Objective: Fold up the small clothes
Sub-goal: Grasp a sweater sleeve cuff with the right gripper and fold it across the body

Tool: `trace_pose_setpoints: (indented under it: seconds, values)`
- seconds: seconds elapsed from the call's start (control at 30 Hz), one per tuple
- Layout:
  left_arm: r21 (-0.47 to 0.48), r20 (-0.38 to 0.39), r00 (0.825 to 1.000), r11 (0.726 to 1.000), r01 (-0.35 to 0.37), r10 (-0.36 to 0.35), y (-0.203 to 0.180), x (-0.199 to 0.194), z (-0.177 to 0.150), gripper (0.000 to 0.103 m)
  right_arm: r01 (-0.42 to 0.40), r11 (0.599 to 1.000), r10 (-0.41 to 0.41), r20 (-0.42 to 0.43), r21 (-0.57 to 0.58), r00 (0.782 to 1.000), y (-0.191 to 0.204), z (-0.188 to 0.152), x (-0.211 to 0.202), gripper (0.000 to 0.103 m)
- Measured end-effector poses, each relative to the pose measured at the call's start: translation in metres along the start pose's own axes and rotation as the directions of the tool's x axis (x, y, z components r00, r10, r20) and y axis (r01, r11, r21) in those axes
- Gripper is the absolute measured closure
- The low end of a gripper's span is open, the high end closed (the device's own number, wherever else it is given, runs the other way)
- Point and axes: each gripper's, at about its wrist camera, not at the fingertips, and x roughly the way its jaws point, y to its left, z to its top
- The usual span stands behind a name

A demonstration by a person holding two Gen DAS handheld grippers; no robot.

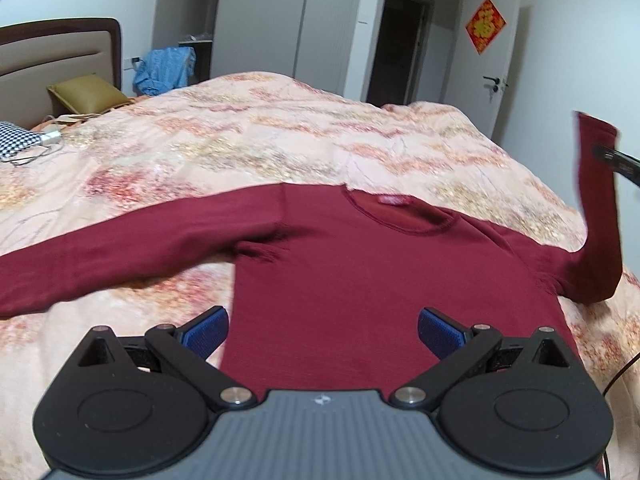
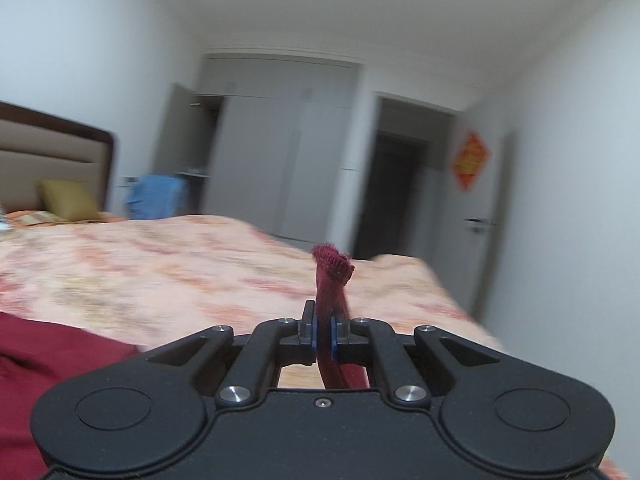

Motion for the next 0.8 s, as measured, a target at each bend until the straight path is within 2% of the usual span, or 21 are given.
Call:
trace_pose_setpoints:
  seconds: [0.1, 0.27, 0.37, 0.43, 0.53, 0.6, 0.7, 0.8]
  values:
    - [-0.025, 0.009, 1.0, 0.999, -0.021, 0.021, 0.014, -0.004, 0.001, 0.0, -0.077, 0.995, 0.077, -0.007, -0.07, 0.997, 0.058, -0.002, 0.008, 0.098]
    - [-0.057, 0.015, 0.998, 0.996, -0.065, 0.066, 0.036, -0.007, -0.002, 0.0, -0.198, 0.959, 0.181, -0.101, -0.2, 0.978, 0.146, -0.024, 0.016, 0.098]
    - [-0.051, 0.024, 0.994, 0.993, -0.104, 0.105, 0.043, -0.006, -0.004, 0.0, -0.262, 0.932, 0.224, -0.168, -0.252, 0.96, 0.172, -0.045, 0.02, 0.097]
    - [-0.043, 0.029, 0.992, 0.992, -0.119, 0.12, 0.047, -0.006, -0.006, 0.0, -0.301, 0.92, 0.253, -0.206, -0.249, 0.945, 0.179, -0.052, 0.019, 0.091]
    - [-0.049, 0.036, 0.992, 0.992, -0.119, 0.12, 0.048, -0.002, -0.008, 0.0, -0.356, 0.906, 0.303, -0.24, -0.227, 0.922, 0.174, -0.059, 0.012, 0.066]
    - [-0.066, 0.04, 0.993, 0.992, -0.109, 0.111, 0.048, 0.002, -0.008, 0.0, -0.392, 0.895, 0.337, -0.251, -0.214, 0.907, 0.165, -0.061, 0.003, 0.044]
    - [-0.087, 0.049, 0.994, 0.992, -0.091, 0.096, 0.043, 0.009, -0.007, 0.0, -0.416, 0.889, 0.363, -0.26, -0.192, 0.895, 0.135, -0.068, -0.015, 0.029]
    - [-0.104, 0.073, 0.995, 0.993, -0.059, 0.067, 0.033, 0.018, -0.004, 0.0, -0.361, 0.917, 0.311, -0.26, -0.17, 0.914, 0.094, -0.079, -0.034, 0.019]
